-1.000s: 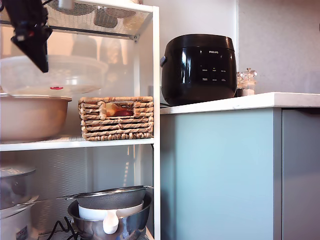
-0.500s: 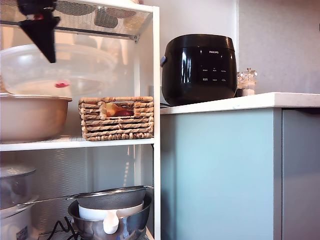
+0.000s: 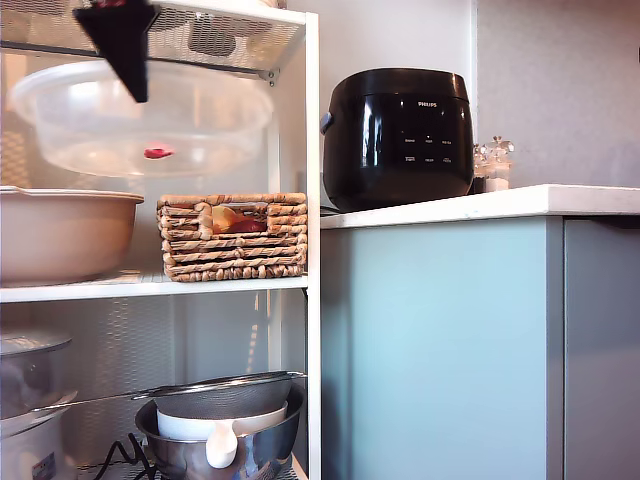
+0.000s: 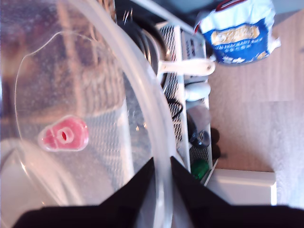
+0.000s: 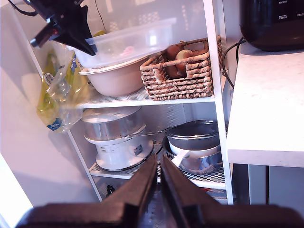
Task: Pick up the plastic microwave lid from the shelf, then place it on the counter next to you
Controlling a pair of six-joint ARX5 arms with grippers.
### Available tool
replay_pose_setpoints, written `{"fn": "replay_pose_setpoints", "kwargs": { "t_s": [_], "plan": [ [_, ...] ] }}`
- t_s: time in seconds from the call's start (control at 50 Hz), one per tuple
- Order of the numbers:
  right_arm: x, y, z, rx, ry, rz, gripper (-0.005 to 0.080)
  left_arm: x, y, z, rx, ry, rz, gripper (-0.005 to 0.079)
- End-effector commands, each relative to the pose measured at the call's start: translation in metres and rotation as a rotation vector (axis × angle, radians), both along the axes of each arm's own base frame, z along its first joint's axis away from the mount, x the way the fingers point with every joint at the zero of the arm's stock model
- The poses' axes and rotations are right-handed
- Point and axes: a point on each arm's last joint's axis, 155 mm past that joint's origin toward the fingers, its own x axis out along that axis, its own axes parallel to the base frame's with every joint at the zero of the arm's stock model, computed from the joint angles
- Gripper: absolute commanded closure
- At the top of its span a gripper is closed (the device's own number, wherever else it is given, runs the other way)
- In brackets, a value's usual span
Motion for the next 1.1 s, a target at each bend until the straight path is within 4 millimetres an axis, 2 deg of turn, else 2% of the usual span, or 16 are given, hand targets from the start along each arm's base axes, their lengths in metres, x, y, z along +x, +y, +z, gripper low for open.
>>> {"fn": "replay_pose_setpoints", "kwargs": {
  "t_s": [0.0,0.42,0.56,0.84,1.08],
  "plan": [
    [0.000,0.001,-0.001,-0.005,-0.001,0.004,0.0764,-0.004,-0.007,0.014,-0.024,-0.038,-0.009,0.0763],
    [0.000,0.001,-0.001,-0.005,0.001,0.005,0.0764,-0.034,-0.064,0.015,-0.043,-0.037,-0.155,0.0763],
    [0.000,0.001,-0.001,-0.005,0.002,0.004,0.0764,-0.047,-0.089,0.017,-0.074,-0.038,-0.225,0.0763],
    [-0.002,0.003,-0.001,0.005,0.008,0.022,0.0764,-0.066,-0.148,0.032,-0.229,-0.064,-0.375,0.0763],
    [-0.006,0.005,0.011,0.034,0.004,0.037,0.0764,-0.070,-0.181,0.050,-0.363,-0.095,-0.467,0.0763]
  ]
}}
